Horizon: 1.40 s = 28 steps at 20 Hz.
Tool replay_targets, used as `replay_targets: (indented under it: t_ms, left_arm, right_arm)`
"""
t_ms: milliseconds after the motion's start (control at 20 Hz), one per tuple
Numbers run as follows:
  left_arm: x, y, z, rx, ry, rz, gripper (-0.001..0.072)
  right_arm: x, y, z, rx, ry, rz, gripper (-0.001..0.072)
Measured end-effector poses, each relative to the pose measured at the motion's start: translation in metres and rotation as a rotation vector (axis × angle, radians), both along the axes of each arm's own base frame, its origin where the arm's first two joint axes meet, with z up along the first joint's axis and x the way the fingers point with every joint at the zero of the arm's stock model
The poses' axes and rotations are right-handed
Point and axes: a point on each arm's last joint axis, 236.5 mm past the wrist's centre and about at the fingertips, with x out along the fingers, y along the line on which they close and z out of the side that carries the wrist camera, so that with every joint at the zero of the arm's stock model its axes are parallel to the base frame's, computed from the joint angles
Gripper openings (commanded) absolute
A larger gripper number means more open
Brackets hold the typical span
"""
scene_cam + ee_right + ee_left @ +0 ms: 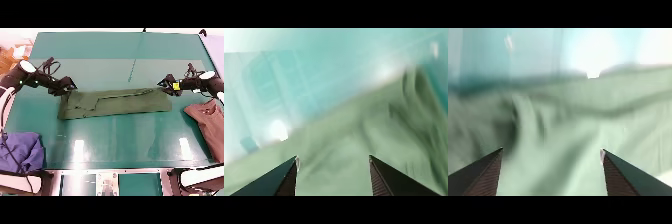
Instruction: Fold the shirts.
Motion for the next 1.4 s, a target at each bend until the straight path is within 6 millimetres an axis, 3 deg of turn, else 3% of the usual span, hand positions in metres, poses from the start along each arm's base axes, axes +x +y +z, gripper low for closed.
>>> replay_targets:
  t_ms: [150, 250, 300, 350, 400, 450, 500, 650, 800, 850, 900, 950, 1100, 1250, 1300, 1400]
  left_arm:
    - [0.028, 0.033, 0.032, -0.014, -0.055, 0.05, 0.0719]
    - [0.03, 0.054, 0.053, -0.024, -0.053, 0.056, 0.0718]
    - [0.028, 0.061, 0.06, -0.028, -0.047, 0.057, 0.0717]
    - [0.024, 0.064, 0.065, -0.035, -0.031, 0.046, 0.0716]
    - [0.019, 0.065, 0.067, -0.04, -0.012, 0.035, 0.0533]
    - [0.017, 0.065, 0.069, -0.043, -0.003, 0.03, 0.0264]
    - [0.014, 0.065, 0.071, -0.045, 0.005, 0.021, 0.0051]
    - [0.009, 0.056, 0.073, -0.05, 0.021, -0.016, 0.0028]
    - [0.006, 0.042, 0.074, -0.049, 0.023, -0.052, 0.0028]
    - [0.005, 0.035, 0.074, -0.048, 0.021, -0.069, 0.0028]
    - [0.005, 0.025, 0.074, -0.048, 0.016, -0.09, 0.0029]
    - [0.006, 0.015, 0.074, -0.045, 0.007, -0.111, 0.0029]
    - [0.006, -0.032, 0.072, -0.036, -0.03, -0.202, 0.0028]
    - [0.004, -0.092, 0.062, -0.032, -0.067, -0.301, 0.0028]
    - [0.001, -0.113, 0.056, -0.033, -0.074, -0.332, 0.0028]
    - [-0.006, -0.158, 0.04, -0.032, -0.085, -0.395, 0.0029]
  right_arm:
    - [0.011, -0.033, 0.016, -0.006, -0.025, 0.022, 0.0553]
    - [0.002, -0.054, 0.02, -0.012, -0.017, 0.065, 0.0557]
    - [-0.006, -0.062, 0.017, -0.009, -0.004, 0.095, 0.061]
    - [-0.014, -0.067, 0.013, -0.005, 0.011, 0.127, 0.061]
    - [-0.022, -0.07, 0.008, 0.003, 0.028, 0.159, 0.061]
    - [-0.03, -0.071, 0.0, 0.013, 0.048, 0.197, 0.061]
    - [-0.036, -0.071, -0.007, 0.022, 0.06, 0.227, 0.061]
    - [-0.05, -0.064, -0.032, 0.06, 0.106, 0.315, 0.061]
    - [-0.057, -0.038, -0.048, 0.128, 0.135, 0.399, 0.061]
    - [-0.059, -0.03, -0.053, 0.134, 0.145, 0.423, 0.0592]
    - [-0.059, -0.025, -0.059, 0.122, 0.151, 0.444, 0.0324]
    - [-0.057, -0.02, -0.065, 0.112, 0.153, 0.46, 0.0011]
    - [-0.051, -0.003, -0.068, 0.088, 0.146, 0.519, 0.0014]
    - [-0.036, -0.004, -0.05, 0.03, 0.106, 0.559, 0.0013]
    - [-0.032, -0.005, -0.036, 0.023, 0.088, 0.566, 0.0014]
    - [-0.027, 0.004, 0.013, 0.022, 0.025, 0.605, 0.0014]
